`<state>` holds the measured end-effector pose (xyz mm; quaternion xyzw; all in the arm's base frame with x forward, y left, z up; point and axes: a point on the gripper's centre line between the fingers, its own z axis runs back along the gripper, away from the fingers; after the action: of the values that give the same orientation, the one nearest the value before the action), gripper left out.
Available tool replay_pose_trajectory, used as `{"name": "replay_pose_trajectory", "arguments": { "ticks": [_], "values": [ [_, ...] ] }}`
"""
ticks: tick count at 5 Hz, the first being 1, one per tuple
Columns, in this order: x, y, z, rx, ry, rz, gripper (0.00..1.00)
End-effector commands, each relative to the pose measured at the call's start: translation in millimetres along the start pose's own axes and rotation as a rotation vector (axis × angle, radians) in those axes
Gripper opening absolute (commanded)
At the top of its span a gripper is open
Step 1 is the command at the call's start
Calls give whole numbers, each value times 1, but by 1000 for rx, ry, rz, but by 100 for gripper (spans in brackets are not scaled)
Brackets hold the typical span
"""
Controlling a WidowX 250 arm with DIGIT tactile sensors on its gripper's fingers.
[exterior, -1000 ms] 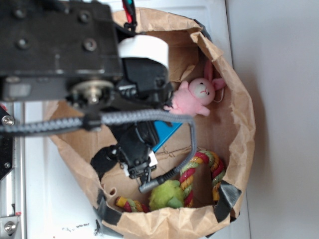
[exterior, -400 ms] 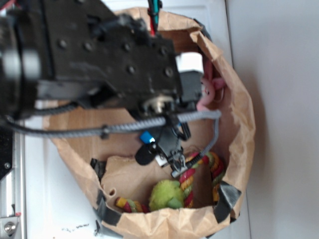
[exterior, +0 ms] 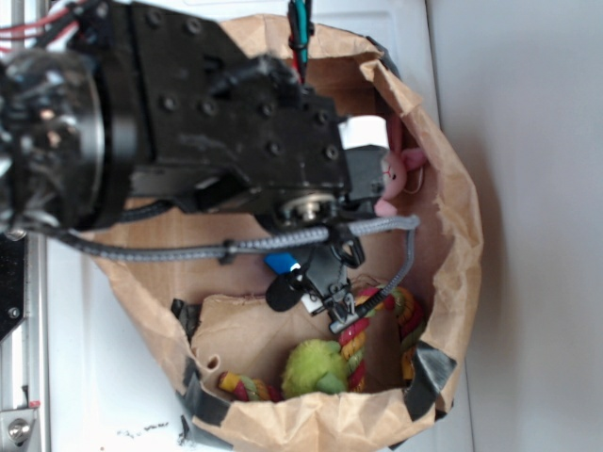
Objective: Grab the blue block.
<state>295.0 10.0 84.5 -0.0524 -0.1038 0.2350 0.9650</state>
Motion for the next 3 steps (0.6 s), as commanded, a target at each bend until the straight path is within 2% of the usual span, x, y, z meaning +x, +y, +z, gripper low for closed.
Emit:
{"name": "replay_pose_trajectory", "arguments": {
  "ticks": [1, 3],
  "values": [
    [16, -5, 7, -41, -34, 90, 100],
    [22, -8, 1, -25, -50, 147, 100]
  ]
}}
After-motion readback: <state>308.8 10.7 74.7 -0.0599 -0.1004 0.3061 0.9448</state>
